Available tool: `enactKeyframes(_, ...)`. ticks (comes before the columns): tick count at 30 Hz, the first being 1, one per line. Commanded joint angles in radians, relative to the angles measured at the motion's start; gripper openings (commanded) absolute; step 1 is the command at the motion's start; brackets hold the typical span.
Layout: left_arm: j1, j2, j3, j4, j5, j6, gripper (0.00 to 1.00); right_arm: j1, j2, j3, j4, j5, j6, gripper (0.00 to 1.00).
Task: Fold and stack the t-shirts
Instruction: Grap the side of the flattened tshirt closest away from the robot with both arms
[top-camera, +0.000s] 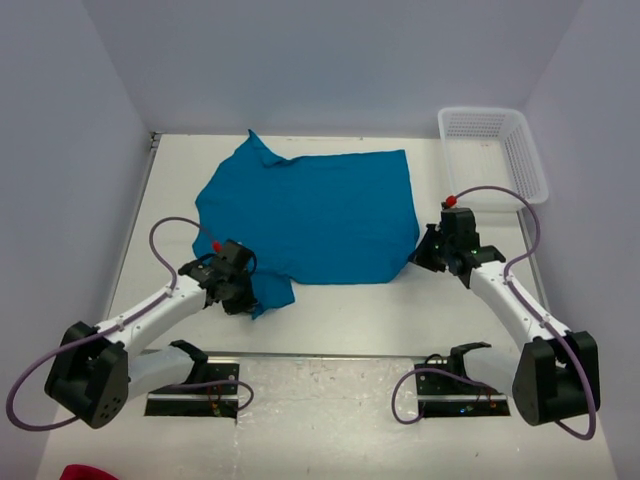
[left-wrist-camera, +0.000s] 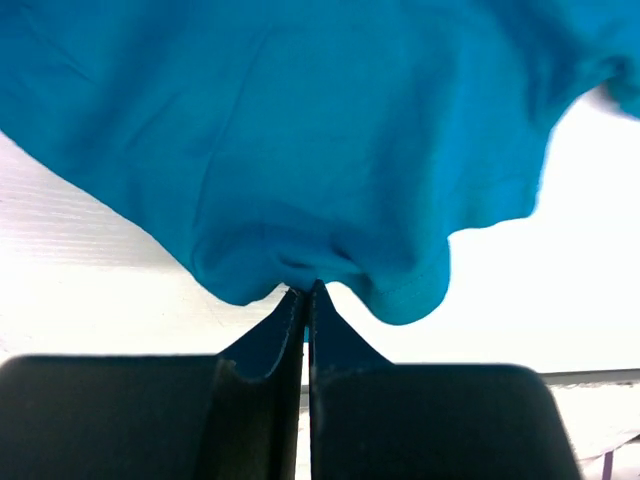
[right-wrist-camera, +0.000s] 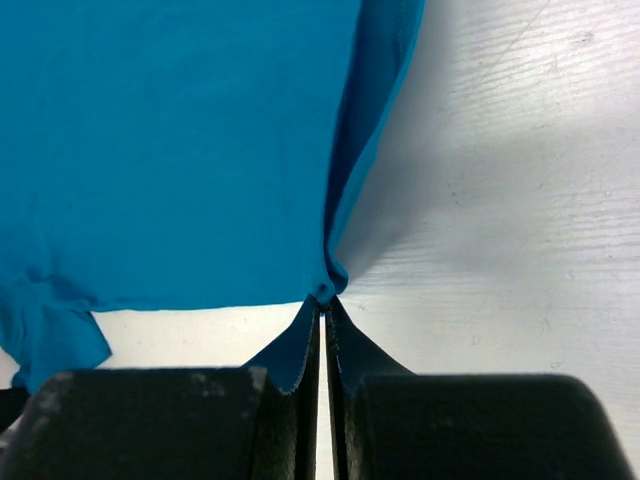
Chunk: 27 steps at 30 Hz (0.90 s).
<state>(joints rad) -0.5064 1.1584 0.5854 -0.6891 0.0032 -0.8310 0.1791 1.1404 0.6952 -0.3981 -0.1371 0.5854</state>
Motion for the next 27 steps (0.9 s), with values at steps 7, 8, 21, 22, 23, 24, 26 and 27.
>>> enactKeyframes(7, 0.006, -0.189, 0.004, -0.036, -0.157, -0.078, 0.00, 0.056, 0.018, 0.049, -0.031, 0.106, -0.018, 0.00)
enactKeyframes(8, 0.006, -0.203, 0.005, -0.039, -0.158, -0.082, 0.00, 0.060, 0.024, 0.053, -0.033, 0.113, -0.018, 0.00)
enactKeyframes(21, 0.008, -0.298, 0.039, -0.125, -0.227, -0.131, 0.00, 0.089, 0.030, 0.041, -0.048, 0.180, -0.022, 0.00)
enactKeyframes(22, 0.008, -0.299, 0.042, -0.127, -0.232, -0.132, 0.00, 0.091, 0.033, 0.044, -0.051, 0.182, -0.022, 0.00)
enactKeyframes(23, 0.009, -0.301, 0.048, -0.133, -0.236, -0.134, 0.00, 0.091, 0.036, 0.047, -0.054, 0.182, -0.024, 0.00)
enactKeyframes(24, 0.009, -0.302, 0.062, -0.138, -0.250, -0.138, 0.00, 0.095, 0.038, 0.049, -0.057, 0.183, -0.022, 0.00)
enactKeyframes(26, 0.009, -0.308, 0.074, -0.148, -0.262, -0.141, 0.00, 0.099, 0.033, 0.055, -0.064, 0.198, -0.024, 0.00)
enactKeyframes(27, 0.009, -0.316, 0.080, -0.147, -0.272, -0.145, 0.00, 0.100, 0.029, 0.056, -0.067, 0.208, -0.025, 0.00)
